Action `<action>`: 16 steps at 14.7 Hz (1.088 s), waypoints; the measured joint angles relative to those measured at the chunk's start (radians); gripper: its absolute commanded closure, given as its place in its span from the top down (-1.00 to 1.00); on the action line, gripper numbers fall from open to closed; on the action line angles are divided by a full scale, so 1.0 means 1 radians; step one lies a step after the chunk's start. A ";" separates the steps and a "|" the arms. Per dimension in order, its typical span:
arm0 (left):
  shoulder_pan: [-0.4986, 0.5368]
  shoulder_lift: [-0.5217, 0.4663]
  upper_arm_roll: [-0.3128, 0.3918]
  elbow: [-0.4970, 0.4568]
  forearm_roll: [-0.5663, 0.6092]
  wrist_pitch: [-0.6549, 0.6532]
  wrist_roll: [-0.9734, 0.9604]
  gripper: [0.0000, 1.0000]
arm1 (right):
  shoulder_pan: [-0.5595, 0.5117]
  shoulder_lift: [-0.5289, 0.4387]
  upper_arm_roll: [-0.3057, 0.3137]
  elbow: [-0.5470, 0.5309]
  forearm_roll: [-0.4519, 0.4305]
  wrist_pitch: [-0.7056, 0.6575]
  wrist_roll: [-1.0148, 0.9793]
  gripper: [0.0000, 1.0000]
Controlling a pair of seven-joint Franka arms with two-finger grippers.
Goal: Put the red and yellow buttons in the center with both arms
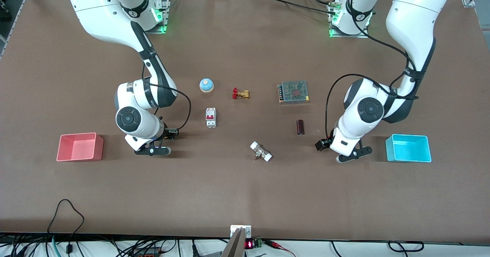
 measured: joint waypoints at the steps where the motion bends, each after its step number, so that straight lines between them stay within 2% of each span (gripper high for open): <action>1: 0.003 -0.002 0.001 0.025 0.000 -0.043 0.000 1.00 | 0.001 0.000 0.000 0.000 0.000 0.001 0.001 0.99; 4: 0.018 -0.016 0.000 0.113 0.000 -0.188 0.058 1.00 | 0.006 0.000 0.000 0.004 0.001 0.012 0.046 1.00; 7: 0.068 -0.057 0.000 0.156 -0.020 -0.297 0.192 1.00 | 0.005 -0.041 -0.008 0.036 0.001 -0.004 0.061 1.00; 10: 0.148 -0.107 0.001 0.194 -0.074 -0.427 0.391 1.00 | 0.000 -0.122 -0.037 0.082 0.000 -0.092 0.061 1.00; 16: 0.261 -0.140 0.001 0.406 -0.115 -0.775 0.660 1.00 | -0.010 -0.253 -0.101 0.172 0.000 -0.282 0.060 1.00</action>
